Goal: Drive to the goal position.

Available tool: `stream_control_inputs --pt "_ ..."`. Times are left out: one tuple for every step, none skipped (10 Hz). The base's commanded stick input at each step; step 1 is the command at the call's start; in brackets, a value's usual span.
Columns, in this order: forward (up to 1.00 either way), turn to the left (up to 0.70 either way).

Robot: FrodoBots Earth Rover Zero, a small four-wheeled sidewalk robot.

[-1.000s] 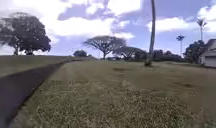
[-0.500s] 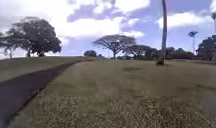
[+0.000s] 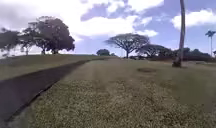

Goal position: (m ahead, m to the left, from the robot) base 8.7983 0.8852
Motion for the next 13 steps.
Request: stream_control_inputs --pt "0.70 0.00" --pt "0.70 0.00" --pt "0.70 0.00" --pt "0.70 0.00" --pt "0.70 0.00" --pt "0.70 0.00" --pt "0.70 0.00" --pt "0.70 0.00" --pt "0.70 0.00" --pt "0.70 0.00" --pt "0.70 0.06" --pt "0.70 0.20" --pt "0.70 0.35"
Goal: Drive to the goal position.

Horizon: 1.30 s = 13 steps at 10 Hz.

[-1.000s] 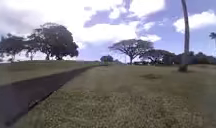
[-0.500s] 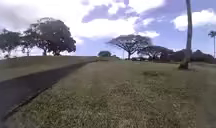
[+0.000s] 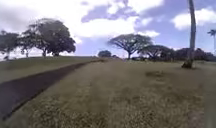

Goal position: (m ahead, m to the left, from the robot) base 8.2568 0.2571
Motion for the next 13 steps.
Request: stream_control_inputs --pt "0.70 0.35" --pt "0.70 0.35" --pt "0.70 0.35" --pt "0.70 0.35" --pt "0.70 0.35" --pt "0.70 0.35" --pt "0.70 0.35" --pt "0.70 0.35" --pt "0.70 0.35" --pt "0.29 0.56" --pt "0.00 0.70" --pt "0.00 0.70" --pt "0.00 0.70"
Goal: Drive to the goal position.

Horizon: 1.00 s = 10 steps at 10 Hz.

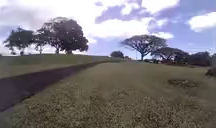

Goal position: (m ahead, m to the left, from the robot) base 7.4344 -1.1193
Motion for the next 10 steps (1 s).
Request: stream_control_inputs --pt "0.00 0.70" --pt "0.00 0.70" --pt "0.00 0.70" --pt "0.00 0.70" --pt "0.00 0.70" --pt "0.00 0.70" --pt "0.00 0.70" --pt "0.00 0.70" --pt "0.00 0.70" --pt "0.00 0.70"
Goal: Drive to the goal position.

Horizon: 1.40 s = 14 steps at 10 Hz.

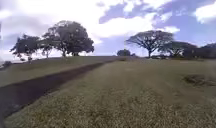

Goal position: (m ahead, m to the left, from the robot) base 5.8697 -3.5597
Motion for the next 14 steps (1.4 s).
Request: stream_control_inputs --pt "0.00 0.70" --pt "0.00 0.70" --pt "0.00 0.70" --pt "0.00 0.70" --pt "0.58 0.41" --pt "0.70 0.35" --pt "0.70 0.35" --pt "0.60 0.43" --pt "0.50 0.50" --pt "0.50 0.50" --pt "0.50 0.09" --pt "0.50 0.00" --pt "0.50 0.00" --pt "0.50 0.00"
